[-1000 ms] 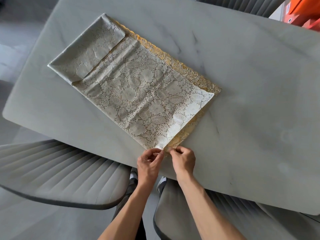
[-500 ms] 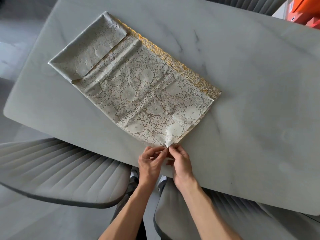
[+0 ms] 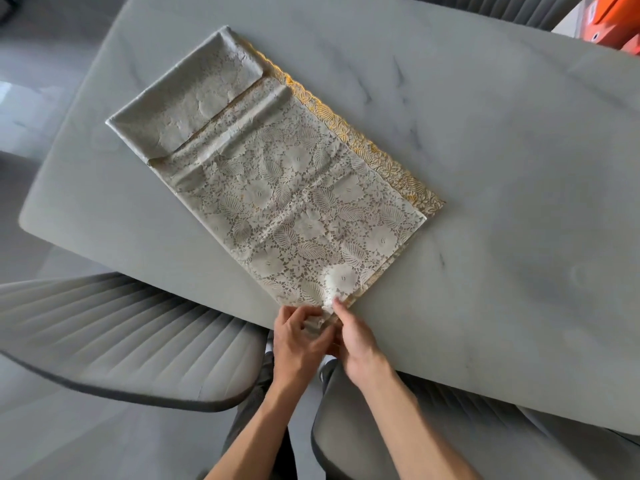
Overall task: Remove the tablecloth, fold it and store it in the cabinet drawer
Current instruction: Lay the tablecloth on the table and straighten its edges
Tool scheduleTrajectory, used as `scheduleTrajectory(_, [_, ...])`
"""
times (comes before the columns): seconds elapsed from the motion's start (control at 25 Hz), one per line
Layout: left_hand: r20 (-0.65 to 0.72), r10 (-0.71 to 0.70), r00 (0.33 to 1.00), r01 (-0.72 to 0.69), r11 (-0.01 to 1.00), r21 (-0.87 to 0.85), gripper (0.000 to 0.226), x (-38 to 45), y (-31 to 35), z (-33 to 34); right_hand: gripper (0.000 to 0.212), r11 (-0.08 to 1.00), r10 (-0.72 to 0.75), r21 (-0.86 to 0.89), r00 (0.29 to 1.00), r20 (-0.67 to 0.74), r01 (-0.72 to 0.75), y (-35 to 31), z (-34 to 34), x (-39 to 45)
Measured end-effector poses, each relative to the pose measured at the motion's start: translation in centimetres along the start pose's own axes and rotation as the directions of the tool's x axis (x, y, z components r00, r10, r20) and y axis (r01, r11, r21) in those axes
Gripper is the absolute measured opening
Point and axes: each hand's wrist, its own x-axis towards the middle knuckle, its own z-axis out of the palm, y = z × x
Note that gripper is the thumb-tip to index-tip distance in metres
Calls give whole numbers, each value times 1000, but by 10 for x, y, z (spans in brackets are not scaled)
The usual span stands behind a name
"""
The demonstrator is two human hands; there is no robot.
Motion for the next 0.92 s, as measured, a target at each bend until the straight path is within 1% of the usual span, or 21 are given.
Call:
scheduleTrajectory(0.08, [-35, 61, 998, -52, 975, 215, 42, -6, -2, 3, 47, 1000, 7, 9, 1000, -12, -7, 1, 3, 0])
scheduleTrajectory(0.12, [-68, 62, 996, -40, 960, 279, 46, -8, -1, 6, 45, 1000, 8, -5, 1000, -5, -8, 0, 3, -1])
scheduleTrajectory(0.16, [-108, 44, 993, -8, 949, 315, 47, -9, 1, 9, 44, 1000, 15, -22, 1000, 0, -15, -3, 5, -2])
scheduleTrajectory(0.24, [-177, 8, 984, 57, 932, 359, 44, -9, 10, 15, 43, 995, 24, -95, 999, -37, -28, -13, 5, -3])
scheduleTrajectory(0.32, [-221, -15, 975, 91, 938, 336, 38, -8, 20, 20, 40, 983, -18, -182, 988, -152, -10, -29, 4, 0])
scheduleTrajectory(0.4, [-222, -8, 975, 77, 949, 306, 32, -5, 27, 20, 40, 946, -157, -318, 940, -304, 55, -44, 2, 6])
scheduleTrajectory(0.44, [-211, 16, 977, 54, 946, 320, 29, -3, 27, 18, 40, 918, -247, -386, 896, -370, 93, -48, 0, 9])
scheduleTrajectory(0.48, [-199, 46, 979, 27, 936, 350, 26, -2, 26, 16, 34, 887, -328, -445, 843, -426, 121, -49, -1, 12])
scheduleTrajectory(0.52, [-190, 78, 979, 2, 920, 391, 23, -1, 23, 12, 36, 863, -381, -488, 805, -455, 132, -48, 0, 13])
scheduleTrajectory(0.56, [-182, 115, 976, -24, 898, 439, 19, -1, 22, 9, 32, 838, -419, -527, 787, -452, 144, -47, 2, 13])
scheduleTrajectory(0.64, [-148, 184, 972, -78, 842, 534, 11, -1, 22, 7, 26, 773, -491, -611, 770, -407, 170, -49, 2, 8])
scheduleTrajectory(0.72, [-38, 234, 972, -163, 778, 607, 14, -1, 31, 10, 39, 693, -564, -703, 728, -389, 161, -62, -9, 6])
scheduleTrajectory(0.76, [53, 235, 971, -220, 774, 594, 19, -1, 39, 13, 38, 679, -591, -720, 690, -418, 145, -72, -16, 4])
scheduleTrajectory(0.84, [224, 216, 950, -299, 831, 469, 24, 1, 56, 20, 23, 676, -629, -732, 583, -514, 84, -94, -34, 0])
scheduleTrajectory(0.88, [268, 231, 935, -325, 860, 394, 21, 2, 63, 20, 18, 673, -645, -738, 524, -556, 45, -104, -39, -4])
scheduleTrajectory(0.92, [272, 260, 927, -344, 877, 336, 18, 4, 69, 16, 27, 671, -650, -742, 487, -582, 9, -110, -40, -9])
